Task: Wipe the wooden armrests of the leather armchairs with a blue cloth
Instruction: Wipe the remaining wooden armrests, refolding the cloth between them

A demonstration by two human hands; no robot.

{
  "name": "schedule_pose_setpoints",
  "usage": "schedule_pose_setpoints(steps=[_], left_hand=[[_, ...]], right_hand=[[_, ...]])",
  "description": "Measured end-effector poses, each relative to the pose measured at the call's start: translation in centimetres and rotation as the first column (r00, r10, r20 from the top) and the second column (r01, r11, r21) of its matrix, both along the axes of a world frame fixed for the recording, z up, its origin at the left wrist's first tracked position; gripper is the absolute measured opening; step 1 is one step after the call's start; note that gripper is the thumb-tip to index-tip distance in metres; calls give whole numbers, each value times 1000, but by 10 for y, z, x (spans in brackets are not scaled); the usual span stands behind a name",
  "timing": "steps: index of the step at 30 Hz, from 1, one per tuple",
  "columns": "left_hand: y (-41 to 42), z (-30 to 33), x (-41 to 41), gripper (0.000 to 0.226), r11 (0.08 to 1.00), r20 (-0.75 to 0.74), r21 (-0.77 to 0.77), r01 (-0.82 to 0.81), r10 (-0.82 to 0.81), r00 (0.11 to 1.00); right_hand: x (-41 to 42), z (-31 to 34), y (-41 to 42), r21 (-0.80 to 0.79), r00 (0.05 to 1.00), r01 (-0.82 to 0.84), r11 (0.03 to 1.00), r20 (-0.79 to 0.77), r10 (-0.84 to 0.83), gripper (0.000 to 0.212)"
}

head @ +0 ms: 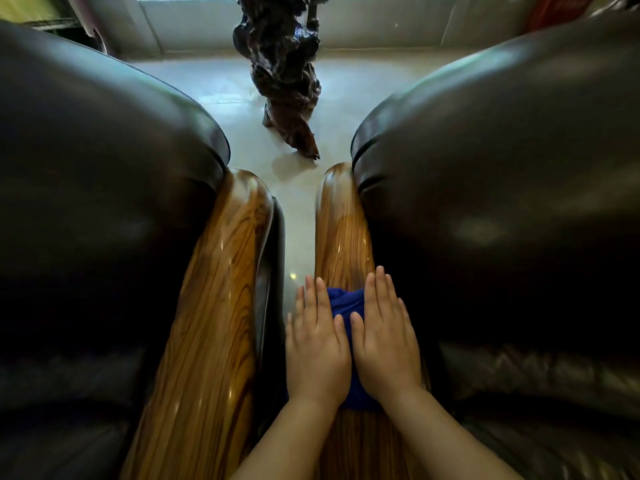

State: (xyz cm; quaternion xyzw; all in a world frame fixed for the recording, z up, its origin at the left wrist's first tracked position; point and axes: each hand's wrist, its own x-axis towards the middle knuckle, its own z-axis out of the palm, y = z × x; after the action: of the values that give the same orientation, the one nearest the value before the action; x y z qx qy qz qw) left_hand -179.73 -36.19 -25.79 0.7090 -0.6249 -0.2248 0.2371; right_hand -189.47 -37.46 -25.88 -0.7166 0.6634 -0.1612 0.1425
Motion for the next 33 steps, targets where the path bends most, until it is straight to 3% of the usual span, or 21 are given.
schedule_pose_setpoints(steps=[6,10,14,23,27,31,33], left_hand=[[-60,3,1,55,1000,-10,15,-2,2,1000],[-40,7,9,56,982,9,-139,127,-127,992],[-26,-3,20,50,937,31,-72,341,-340,940],[-80,1,13,53,947,65,-15,321,-319,945],[-119,15,16,55,906,140,125,404,-419,897],[-110,21,36,58,882,212,36,470,-466,859],[-101,21,43,58,863,158,23,505,-502,850]], right_hand=[[5,3,-56,-38,999,36,999,-21,-37,58],[-7,7,-33,-123,996,59,991,80,-50,56],[-17,-7,-7,-7,980,-132,991,151,132,52],[-18,-3,-63,33,979,-147,989,145,141,56],[-20,19,-96,113,989,-149,982,35,146,57],[-39,41,-106,219,953,-300,929,31,300,61],[-46,47,-107,229,940,-339,912,59,335,63]])
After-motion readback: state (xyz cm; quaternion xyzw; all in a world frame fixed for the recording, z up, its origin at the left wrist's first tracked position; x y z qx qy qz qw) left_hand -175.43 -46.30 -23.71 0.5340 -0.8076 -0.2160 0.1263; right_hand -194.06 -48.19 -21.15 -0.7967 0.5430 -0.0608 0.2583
